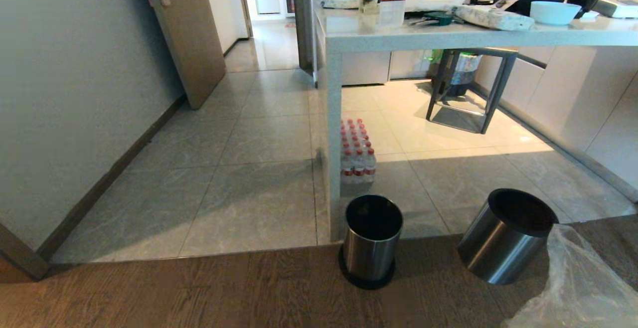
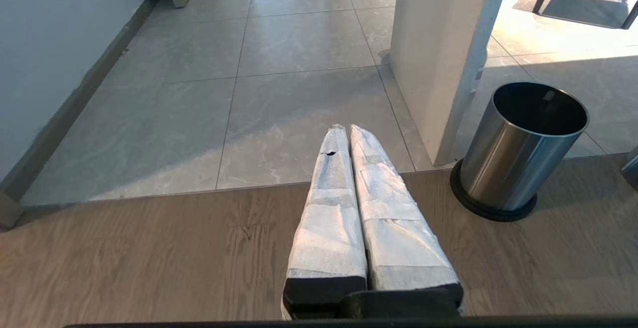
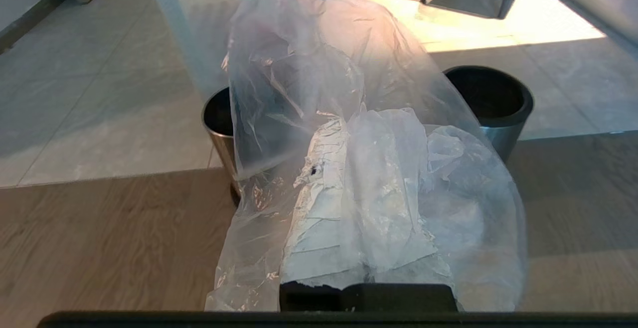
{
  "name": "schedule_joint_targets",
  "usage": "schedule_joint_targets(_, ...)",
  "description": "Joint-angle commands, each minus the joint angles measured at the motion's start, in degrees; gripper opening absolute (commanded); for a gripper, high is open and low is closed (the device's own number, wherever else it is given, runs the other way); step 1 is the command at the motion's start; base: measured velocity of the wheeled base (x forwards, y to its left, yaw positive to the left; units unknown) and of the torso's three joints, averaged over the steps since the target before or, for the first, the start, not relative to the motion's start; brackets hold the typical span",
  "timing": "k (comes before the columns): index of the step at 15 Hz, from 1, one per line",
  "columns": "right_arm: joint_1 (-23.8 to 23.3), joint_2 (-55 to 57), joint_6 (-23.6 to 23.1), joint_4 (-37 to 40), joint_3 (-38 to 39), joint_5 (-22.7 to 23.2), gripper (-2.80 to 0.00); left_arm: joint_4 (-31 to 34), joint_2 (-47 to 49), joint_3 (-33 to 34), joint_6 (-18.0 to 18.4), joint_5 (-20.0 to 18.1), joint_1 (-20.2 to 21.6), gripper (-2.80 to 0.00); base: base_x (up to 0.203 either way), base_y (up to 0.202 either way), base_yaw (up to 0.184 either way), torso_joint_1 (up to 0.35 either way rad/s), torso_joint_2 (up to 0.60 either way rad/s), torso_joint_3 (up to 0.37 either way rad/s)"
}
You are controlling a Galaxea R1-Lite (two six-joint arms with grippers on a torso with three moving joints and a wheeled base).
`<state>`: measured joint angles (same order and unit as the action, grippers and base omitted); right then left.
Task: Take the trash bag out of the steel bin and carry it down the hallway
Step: Put the trash bag at the door
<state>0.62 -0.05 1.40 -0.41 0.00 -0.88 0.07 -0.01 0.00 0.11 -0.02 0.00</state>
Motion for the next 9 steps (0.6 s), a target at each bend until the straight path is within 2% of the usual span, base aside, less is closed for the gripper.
schedule_joint_targets(1,0.0,0.1,0.0,0.0,0.1,0.0,-2.80,0.0,0.0,0.0,0.0,0.0,0.0,-2.80,0.007,0.056,-0.001,0.011,-0.01,-0.002)
schedule_joint_targets(3,0.0,0.1,0.0,0.0,0.1,0.0,-2.80,0.0,0.0,0.0,-0.1,0.0,0.0,-2.80,0.003,0.141,-0.002,-0.002,0.00,0.001)
schedule_joint_targets(9,0.1,0.1,0.0,0.0,0.1,0.0,-2.80,0.0,0.0,0.0,-0.2,0.0,0.0,-2.80,0.000,0.194,0.002,0.003,0.00,0.004)
